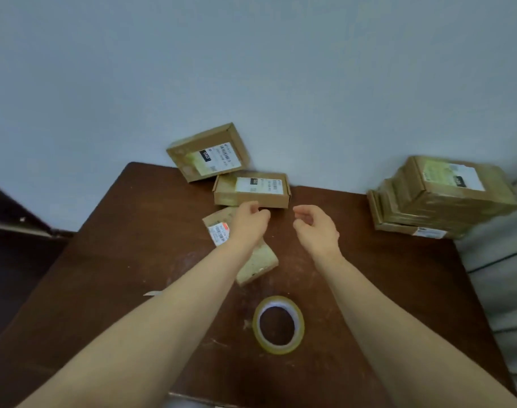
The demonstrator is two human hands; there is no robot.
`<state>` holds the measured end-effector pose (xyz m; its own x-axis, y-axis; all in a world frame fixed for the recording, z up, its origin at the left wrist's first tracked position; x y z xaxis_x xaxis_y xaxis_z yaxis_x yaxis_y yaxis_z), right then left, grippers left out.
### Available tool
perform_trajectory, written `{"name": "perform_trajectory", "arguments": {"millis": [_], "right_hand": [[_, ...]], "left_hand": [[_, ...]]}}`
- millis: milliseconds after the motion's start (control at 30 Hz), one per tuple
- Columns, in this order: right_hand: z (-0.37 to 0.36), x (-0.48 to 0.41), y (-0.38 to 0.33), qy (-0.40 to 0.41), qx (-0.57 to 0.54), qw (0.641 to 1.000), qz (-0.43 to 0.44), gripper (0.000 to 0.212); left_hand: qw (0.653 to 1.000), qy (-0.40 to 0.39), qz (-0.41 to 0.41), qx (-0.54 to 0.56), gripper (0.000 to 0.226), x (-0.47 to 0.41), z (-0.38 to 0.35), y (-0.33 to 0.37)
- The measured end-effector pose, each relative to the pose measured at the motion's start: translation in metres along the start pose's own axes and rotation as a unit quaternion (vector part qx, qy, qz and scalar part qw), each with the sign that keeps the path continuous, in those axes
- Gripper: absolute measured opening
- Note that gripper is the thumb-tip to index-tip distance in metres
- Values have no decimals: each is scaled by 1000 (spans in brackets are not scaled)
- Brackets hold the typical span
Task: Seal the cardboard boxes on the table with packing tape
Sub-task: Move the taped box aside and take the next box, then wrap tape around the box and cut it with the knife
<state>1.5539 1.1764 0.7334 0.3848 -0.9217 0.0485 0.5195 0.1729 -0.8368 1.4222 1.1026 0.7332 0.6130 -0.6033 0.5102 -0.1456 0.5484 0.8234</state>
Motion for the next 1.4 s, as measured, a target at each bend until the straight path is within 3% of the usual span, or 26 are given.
{"name": "perform_trajectory", "arguments": {"millis": [100,167,267,400,500,600,733,900,1033,1200,1300,1400], "right_hand": [[-32,-1,1,-34,-45,998,-15,25],[-48,-7,0,-44,-68,997,-14,22],[-79,-18,0,-104,-25,994,-15,31],[-118,-14,10,-187,121,975,-26,80],[-137,-1,22,-244,249,935,-56,132],[-150,8,34,-279,307,906,-81,153],[-158,10,36,-248,347,899,-104,150],[-178,22,10,-190,281,928,-157,140],[-210,46,-19,-178,207,947,-168,141],[-242,60,-64,-151,196,964,-92,142],[-251,61,-79,-173,181,966,-62,143],[-244,58,-82,-158,26,983,-93,127]], "left_hand": [[1000,16,16,-4,17,-8,31,-19],[998,51,32,14,29,-14,53,-30],[993,93,63,28,15,-15,88,-46],[986,143,87,19,41,-21,124,-64],[982,153,105,20,42,-25,141,-77],[983,137,117,20,42,-35,149,-86],[989,94,110,16,42,-56,160,-90],[991,10,127,34,45,-82,187,-102],[983,-83,143,78,73,-86,208,-110],[964,-169,143,144,25,-93,226,-113],[958,-160,129,203,9,-95,239,-114],[959,-120,126,225,8,-95,256,-113]]}}
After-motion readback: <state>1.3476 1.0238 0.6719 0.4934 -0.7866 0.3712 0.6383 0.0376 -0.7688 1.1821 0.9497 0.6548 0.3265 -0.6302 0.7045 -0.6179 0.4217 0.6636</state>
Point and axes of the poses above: each hand's wrist, its own x-axis away from the middle knuckle, its own z-axis out of the back of the hand, y = z × x, the point moved 5 cm from there along -x, towards the middle knuckle, and after that the axes turned 7 degrees about z, right-handed, at the moved point
